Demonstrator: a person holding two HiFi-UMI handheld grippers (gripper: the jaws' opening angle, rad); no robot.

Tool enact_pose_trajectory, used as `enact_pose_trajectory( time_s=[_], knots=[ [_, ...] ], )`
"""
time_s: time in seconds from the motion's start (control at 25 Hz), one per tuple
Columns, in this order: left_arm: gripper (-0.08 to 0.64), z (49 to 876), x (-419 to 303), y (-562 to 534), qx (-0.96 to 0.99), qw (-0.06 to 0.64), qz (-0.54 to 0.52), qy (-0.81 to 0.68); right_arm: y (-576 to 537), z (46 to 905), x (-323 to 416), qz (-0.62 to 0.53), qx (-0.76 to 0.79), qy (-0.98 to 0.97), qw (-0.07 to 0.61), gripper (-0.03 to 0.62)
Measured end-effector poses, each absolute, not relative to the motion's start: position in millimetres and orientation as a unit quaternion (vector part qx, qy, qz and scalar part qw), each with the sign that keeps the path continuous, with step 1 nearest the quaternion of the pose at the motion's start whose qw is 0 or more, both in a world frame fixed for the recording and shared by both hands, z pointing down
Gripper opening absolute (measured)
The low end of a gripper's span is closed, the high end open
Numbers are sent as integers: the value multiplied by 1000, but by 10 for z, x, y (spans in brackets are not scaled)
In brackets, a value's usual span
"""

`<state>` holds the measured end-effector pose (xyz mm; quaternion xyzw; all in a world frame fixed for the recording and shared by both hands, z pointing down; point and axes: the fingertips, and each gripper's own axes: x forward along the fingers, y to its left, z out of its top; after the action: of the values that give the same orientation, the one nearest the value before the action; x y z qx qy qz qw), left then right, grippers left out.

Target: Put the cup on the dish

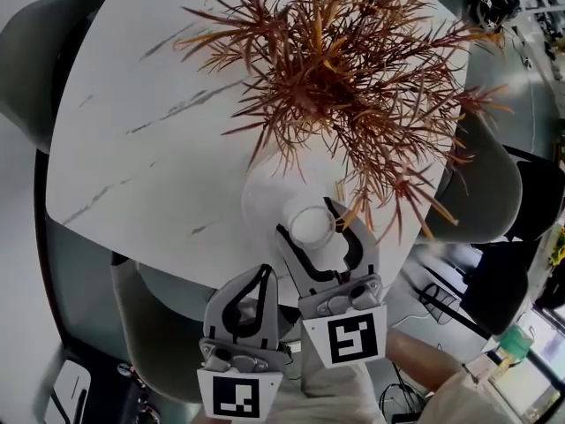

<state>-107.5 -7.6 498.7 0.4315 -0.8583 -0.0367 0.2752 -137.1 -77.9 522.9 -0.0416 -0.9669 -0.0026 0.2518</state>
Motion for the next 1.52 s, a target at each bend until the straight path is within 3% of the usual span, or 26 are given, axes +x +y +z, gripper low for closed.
enact_pose_trajectory(
  time_s=[1.52],
  knots=[
    [3,4667,-739,-299,449,258,-19,-855,-958,4933,-881,37,-47,-970,236,267]
  ],
)
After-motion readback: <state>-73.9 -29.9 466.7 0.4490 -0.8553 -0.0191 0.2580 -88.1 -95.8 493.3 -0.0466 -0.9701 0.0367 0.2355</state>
